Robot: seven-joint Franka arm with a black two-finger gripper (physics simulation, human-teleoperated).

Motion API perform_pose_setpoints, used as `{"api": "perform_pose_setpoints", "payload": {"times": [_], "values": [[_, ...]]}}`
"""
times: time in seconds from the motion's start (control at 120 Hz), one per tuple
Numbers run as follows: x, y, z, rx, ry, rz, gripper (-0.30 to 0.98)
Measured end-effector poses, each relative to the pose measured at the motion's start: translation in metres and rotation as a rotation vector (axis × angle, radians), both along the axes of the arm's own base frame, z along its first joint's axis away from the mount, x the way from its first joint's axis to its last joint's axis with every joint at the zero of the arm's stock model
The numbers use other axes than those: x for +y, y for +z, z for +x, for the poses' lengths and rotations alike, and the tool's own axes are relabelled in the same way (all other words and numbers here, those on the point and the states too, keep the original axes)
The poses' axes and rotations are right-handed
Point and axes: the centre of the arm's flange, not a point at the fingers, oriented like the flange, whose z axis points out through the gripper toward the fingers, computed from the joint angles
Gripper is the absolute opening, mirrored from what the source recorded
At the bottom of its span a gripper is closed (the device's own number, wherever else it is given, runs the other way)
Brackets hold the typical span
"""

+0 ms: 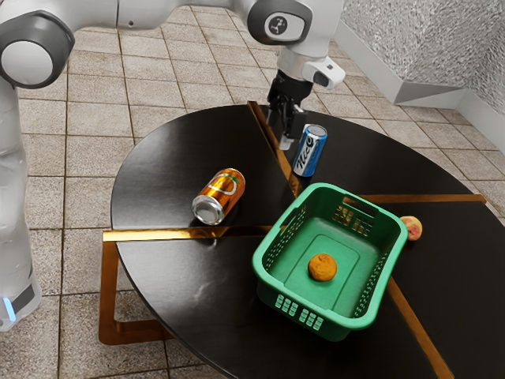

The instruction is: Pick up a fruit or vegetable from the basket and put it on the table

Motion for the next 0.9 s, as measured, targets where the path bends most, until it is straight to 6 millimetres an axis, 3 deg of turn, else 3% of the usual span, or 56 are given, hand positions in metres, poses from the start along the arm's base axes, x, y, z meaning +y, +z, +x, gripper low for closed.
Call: {"api": "perform_pose_setpoints", "payload": {"times": [0.033,0.058,0.075,0.1,0.125,0.15,0.183,0.217,0.242,0.267,0.283,0.317,0.35,0.367,0.425,0.475,0.508,0.583,0.633,0.783,0.858,0.9], "values": [[0.0,0.047,0.011,-0.073,0.022,0.01,0.68],[0.018,0.07,0.011,-0.102,0.075,0.029,0.67],[0.046,0.08,0.007,-0.111,0.136,0.041,0.67],[0.106,0.092,-0.004,-0.116,0.258,0.056,0.67],[0.169,0.1,-0.025,-0.114,0.387,0.066,0.67],[0.218,0.105,-0.047,-0.107,0.492,0.071,0.67],[0.254,0.109,-0.068,-0.097,0.576,0.072,0.67],[0.264,0.122,-0.082,-0.109,0.604,0.069,0.67],[0.252,0.166,-0.096,-0.202,0.587,0.073,0.67],[0.238,0.197,-0.106,-0.271,0.563,0.076,0.67],[0.228,0.209,-0.108,-0.298,0.548,0.077,0.67],[0.213,0.209,-0.095,-0.301,0.524,0.089,0.67],[0.187,0.195,-0.067,-0.276,0.481,0.107,0.67],[0.171,0.179,-0.045,-0.246,0.454,0.123,0.67],[0.112,0.103,0.03,-0.139,0.348,0.171,0.67],[0.098,0.037,0.076,-0.079,0.311,0.183,0.67],[0.097,0.013,0.092,-0.069,0.297,0.175,0.67],[0.088,-0.002,0.108,-0.096,0.251,0.154,0.67],[0.063,-0.007,0.117,-0.116,0.191,0.132,0.67],[-0.07,-0.004,0.12,-0.16,-0.062,0.065,0.67],[-0.135,-0.02,0.113,-0.134,-0.177,0.049,0.67],[-0.161,-0.026,0.108,-0.125,-0.223,0.047,0.67]]}}
